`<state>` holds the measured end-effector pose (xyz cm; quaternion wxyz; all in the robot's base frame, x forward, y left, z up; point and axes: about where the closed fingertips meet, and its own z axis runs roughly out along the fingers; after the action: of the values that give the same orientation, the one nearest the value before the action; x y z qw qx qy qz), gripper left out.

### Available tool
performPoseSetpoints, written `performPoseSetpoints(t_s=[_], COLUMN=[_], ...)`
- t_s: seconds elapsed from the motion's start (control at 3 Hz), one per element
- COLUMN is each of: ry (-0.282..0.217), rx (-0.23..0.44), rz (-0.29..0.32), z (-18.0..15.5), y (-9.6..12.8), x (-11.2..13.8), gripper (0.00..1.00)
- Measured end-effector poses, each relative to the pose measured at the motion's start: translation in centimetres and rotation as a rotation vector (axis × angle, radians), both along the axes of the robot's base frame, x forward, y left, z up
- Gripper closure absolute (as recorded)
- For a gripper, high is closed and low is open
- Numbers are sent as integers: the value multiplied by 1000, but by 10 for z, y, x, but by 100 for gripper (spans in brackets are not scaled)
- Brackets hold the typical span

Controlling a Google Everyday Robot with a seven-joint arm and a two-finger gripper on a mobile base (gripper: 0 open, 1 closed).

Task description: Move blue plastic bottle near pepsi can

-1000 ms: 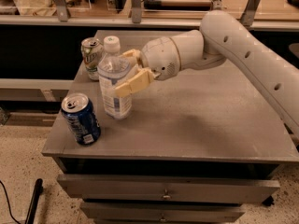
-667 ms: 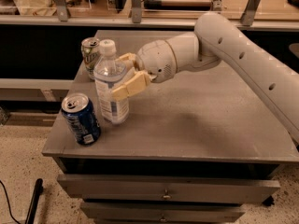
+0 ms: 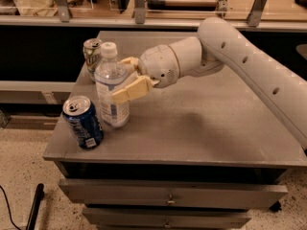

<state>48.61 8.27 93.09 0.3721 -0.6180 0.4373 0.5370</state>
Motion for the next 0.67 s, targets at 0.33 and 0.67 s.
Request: performPoseSetpoints(t_s=[0.33, 0.67], ry=[-1, 0], rx=[0, 3], rz=[4, 10], z=[0, 1], y=[2, 5], x=[-1, -2], gripper=[12, 0])
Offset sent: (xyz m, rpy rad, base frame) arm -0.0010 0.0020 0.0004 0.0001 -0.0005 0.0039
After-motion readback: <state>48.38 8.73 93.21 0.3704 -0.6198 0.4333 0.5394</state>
